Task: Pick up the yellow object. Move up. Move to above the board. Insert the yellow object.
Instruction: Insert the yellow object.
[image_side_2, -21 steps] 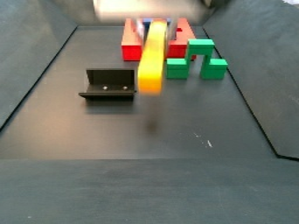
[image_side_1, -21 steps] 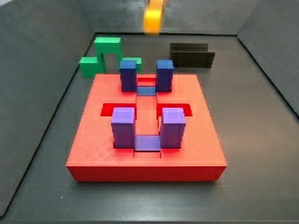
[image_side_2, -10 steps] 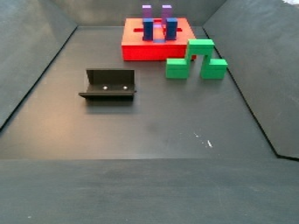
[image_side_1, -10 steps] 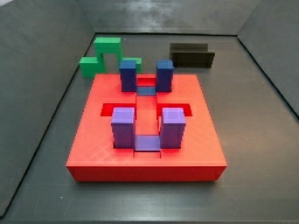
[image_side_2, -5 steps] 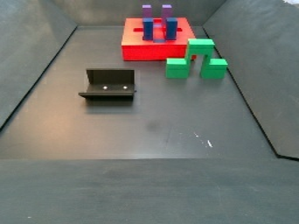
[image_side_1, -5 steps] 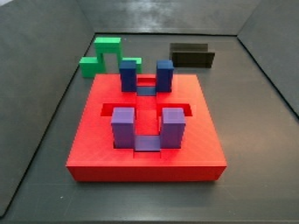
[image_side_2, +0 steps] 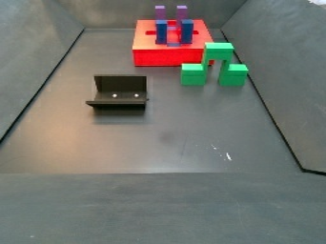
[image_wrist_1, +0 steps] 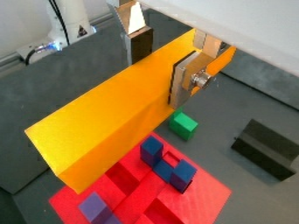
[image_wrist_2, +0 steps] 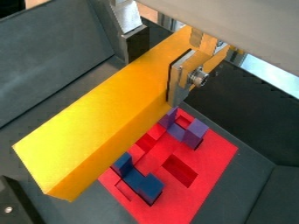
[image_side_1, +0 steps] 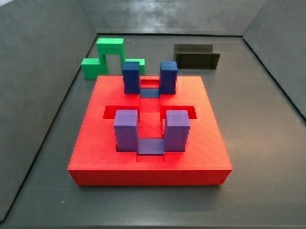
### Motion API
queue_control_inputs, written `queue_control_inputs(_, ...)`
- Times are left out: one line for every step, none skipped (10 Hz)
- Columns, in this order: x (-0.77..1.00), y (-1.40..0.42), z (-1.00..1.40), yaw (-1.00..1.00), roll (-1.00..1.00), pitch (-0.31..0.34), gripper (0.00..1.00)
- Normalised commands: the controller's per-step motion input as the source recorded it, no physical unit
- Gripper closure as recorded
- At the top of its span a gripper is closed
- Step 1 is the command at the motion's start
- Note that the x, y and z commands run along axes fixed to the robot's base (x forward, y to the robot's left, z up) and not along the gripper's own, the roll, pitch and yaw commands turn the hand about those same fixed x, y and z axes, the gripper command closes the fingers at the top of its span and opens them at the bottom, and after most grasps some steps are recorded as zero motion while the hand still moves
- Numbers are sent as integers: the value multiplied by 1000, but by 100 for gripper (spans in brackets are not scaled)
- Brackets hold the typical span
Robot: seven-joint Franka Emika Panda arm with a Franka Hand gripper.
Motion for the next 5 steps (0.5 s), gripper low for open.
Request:
queue_control_inputs(0,-346,-820,363,167,-113,100)
queue_control_inputs(0,-314,-889,374,139,-97,100)
queue_control_inputs(0,-240,-940,351,76,-106,100)
queue_control_inputs(-51,-194,-974,289,37,-106,100)
queue_control_inputs(-11,-49,-917,26,-14,-96,100)
